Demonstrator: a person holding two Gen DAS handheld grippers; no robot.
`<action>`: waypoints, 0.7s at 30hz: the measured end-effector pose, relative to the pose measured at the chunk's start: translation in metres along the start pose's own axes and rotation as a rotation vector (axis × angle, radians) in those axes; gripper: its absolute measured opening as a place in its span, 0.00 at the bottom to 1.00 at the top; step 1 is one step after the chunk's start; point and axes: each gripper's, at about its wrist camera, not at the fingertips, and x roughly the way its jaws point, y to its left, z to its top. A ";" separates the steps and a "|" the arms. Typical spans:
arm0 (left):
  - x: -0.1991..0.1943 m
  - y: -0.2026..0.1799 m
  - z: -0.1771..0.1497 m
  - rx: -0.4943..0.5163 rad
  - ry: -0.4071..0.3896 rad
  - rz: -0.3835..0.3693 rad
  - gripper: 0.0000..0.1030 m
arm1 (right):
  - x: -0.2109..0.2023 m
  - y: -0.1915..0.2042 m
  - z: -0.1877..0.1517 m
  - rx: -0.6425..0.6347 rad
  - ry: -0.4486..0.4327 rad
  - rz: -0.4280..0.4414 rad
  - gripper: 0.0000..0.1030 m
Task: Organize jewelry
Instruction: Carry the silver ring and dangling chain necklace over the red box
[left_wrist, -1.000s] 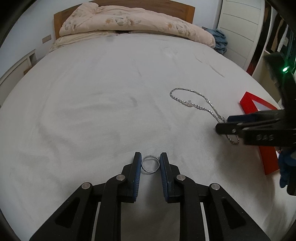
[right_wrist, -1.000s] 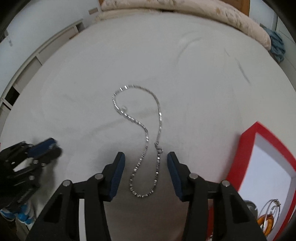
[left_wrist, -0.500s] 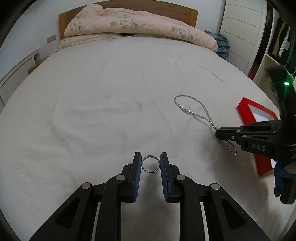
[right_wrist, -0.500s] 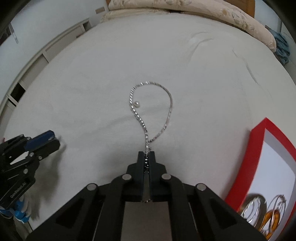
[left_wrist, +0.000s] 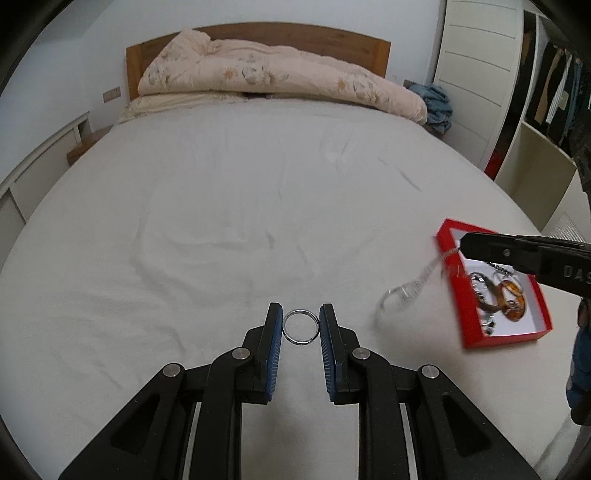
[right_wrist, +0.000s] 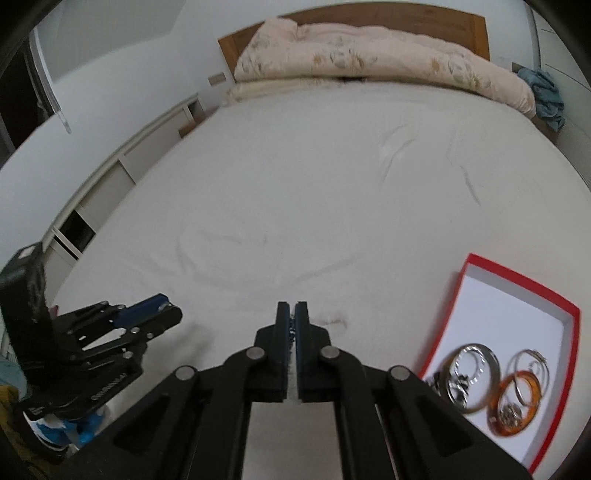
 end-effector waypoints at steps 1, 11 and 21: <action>-0.008 -0.002 0.000 0.002 -0.007 0.001 0.19 | -0.009 0.003 0.001 0.000 -0.011 0.002 0.02; -0.078 -0.029 0.000 0.034 -0.079 -0.005 0.19 | -0.095 0.015 -0.007 -0.012 -0.106 -0.026 0.02; -0.098 -0.087 0.019 0.087 -0.120 -0.056 0.19 | -0.173 -0.014 -0.009 -0.003 -0.213 -0.096 0.02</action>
